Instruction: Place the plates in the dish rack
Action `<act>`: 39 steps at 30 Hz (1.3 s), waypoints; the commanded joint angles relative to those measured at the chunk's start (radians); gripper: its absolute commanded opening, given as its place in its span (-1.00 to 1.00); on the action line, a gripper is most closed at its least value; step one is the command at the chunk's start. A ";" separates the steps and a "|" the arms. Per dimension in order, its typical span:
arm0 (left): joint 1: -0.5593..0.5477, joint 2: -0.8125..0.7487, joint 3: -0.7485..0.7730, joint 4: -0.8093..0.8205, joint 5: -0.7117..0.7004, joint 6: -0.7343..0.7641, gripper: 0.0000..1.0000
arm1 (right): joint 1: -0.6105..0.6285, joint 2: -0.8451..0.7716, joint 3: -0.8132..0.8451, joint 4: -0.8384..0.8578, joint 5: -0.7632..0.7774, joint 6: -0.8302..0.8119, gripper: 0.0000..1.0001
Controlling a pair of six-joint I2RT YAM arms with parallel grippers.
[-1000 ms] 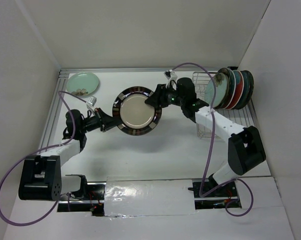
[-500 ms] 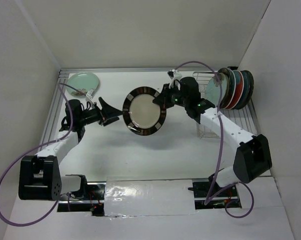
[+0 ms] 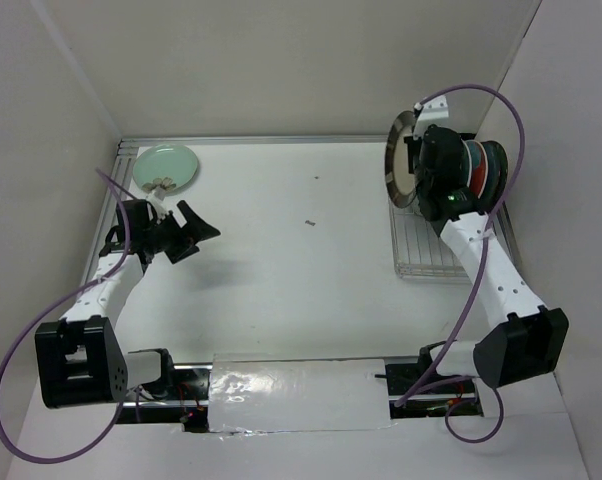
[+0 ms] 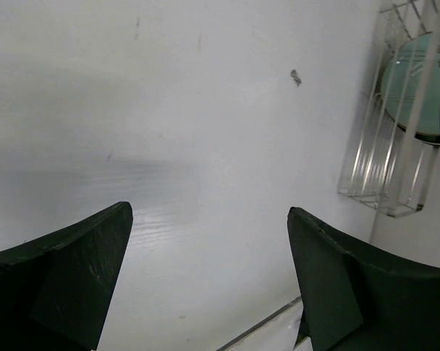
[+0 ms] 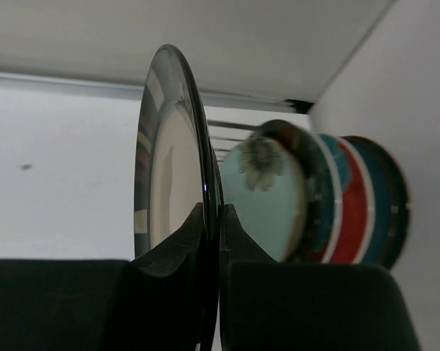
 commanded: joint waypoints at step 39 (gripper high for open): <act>0.063 0.101 0.000 0.050 -0.031 -0.018 0.99 | -0.286 0.285 -0.010 0.366 -0.128 0.002 -0.12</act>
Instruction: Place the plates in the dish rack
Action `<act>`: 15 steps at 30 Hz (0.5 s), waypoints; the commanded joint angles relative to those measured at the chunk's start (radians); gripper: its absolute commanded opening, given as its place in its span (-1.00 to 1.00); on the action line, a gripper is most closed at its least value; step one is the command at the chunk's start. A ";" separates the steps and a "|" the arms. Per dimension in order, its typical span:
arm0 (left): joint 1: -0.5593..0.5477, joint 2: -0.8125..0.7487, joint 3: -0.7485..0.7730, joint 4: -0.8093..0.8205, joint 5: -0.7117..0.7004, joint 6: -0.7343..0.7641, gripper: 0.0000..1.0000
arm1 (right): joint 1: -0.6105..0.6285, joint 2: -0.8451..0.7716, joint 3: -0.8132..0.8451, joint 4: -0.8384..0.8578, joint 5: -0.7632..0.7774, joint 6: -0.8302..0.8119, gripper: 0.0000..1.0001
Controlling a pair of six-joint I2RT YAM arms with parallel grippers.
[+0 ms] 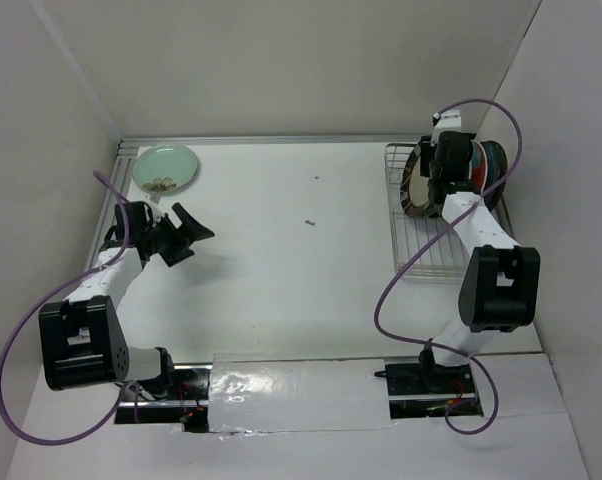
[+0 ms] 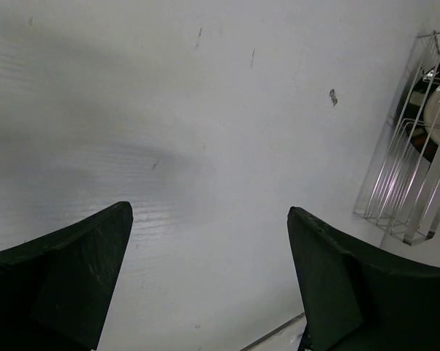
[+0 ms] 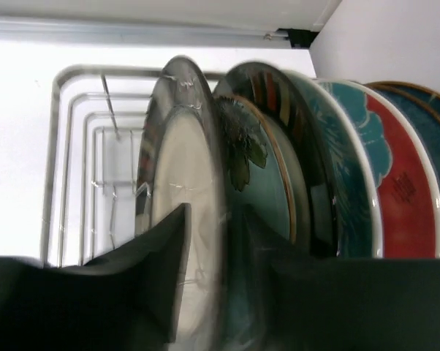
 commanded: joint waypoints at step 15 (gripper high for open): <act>0.084 0.103 -0.036 0.434 -0.163 -0.339 0.99 | 0.071 -0.160 0.194 -0.094 -0.079 0.221 0.59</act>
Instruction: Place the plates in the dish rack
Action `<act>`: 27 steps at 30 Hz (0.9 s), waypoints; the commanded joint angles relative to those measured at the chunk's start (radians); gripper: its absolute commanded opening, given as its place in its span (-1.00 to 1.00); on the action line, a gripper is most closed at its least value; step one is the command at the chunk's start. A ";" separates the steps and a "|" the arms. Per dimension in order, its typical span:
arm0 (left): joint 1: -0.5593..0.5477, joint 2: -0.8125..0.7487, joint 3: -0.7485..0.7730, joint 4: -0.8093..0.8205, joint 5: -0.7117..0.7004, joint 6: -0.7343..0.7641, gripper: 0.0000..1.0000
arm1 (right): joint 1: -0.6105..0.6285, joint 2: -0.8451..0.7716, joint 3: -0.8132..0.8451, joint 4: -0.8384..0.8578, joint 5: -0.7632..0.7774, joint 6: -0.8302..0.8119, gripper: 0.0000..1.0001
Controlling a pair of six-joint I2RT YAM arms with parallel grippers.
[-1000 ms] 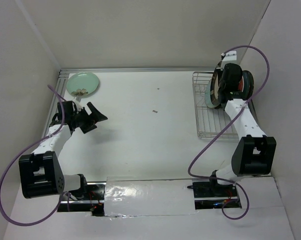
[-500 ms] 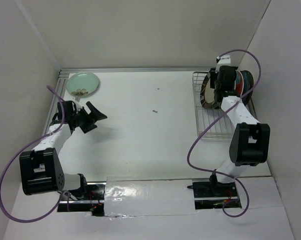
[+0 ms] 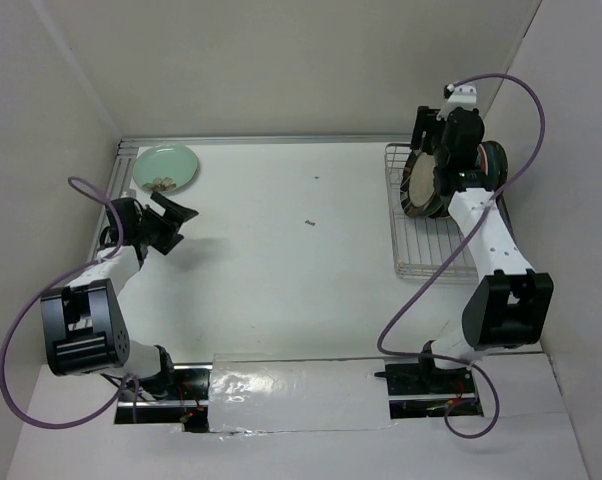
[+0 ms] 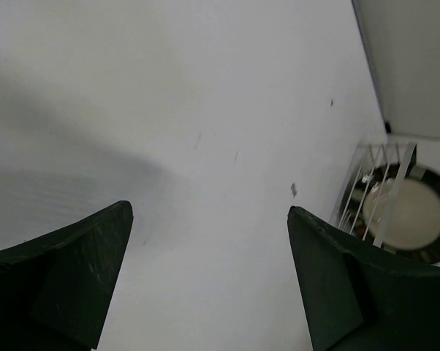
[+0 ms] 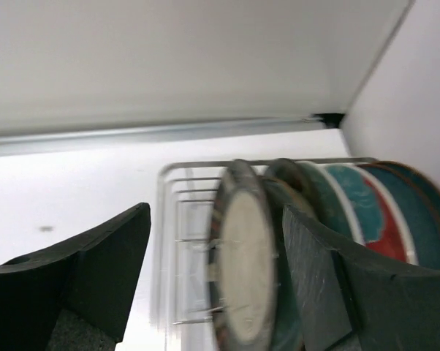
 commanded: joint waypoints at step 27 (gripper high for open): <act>0.021 0.753 0.376 0.449 -0.458 -0.513 0.47 | 0.185 -0.291 -0.265 0.032 -0.009 0.301 0.62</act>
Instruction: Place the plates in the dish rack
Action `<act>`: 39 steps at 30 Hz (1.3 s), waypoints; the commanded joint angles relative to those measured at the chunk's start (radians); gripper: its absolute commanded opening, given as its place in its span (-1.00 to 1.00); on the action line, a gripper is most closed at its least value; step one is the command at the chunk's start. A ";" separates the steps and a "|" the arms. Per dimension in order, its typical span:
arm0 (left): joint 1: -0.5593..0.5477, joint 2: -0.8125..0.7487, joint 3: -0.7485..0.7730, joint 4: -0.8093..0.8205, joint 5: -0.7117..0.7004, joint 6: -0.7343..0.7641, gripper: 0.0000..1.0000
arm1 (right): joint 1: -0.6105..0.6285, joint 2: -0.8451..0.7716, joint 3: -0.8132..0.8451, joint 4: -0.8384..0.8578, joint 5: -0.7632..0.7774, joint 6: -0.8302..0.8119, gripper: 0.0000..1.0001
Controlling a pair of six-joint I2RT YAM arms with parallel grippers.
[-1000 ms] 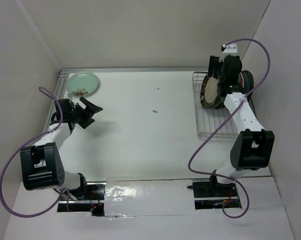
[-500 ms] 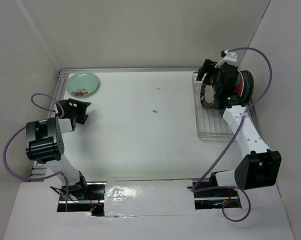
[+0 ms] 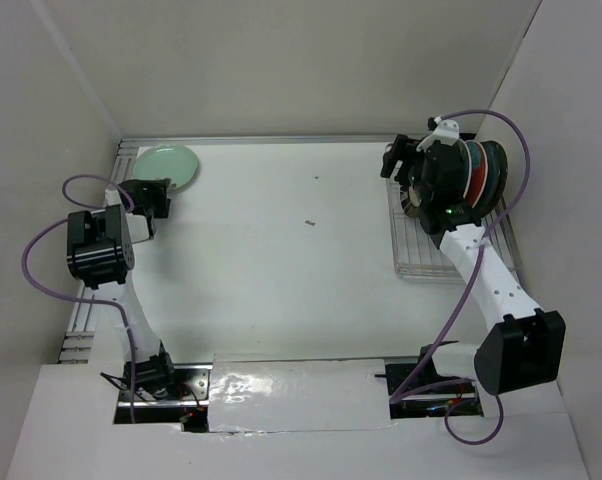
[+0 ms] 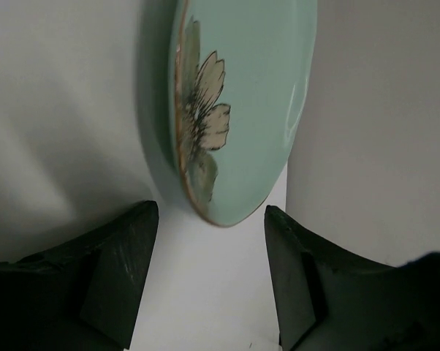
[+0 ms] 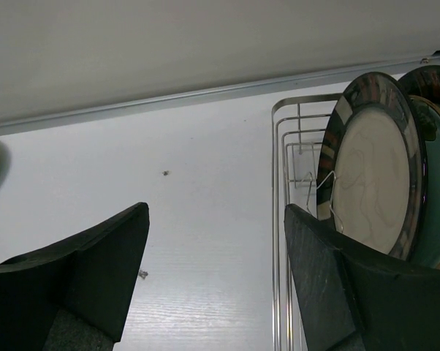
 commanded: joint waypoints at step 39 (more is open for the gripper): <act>-0.230 -0.450 -0.175 0.015 0.781 0.362 -1.00 | 0.169 0.051 -0.062 0.017 -0.572 0.144 0.76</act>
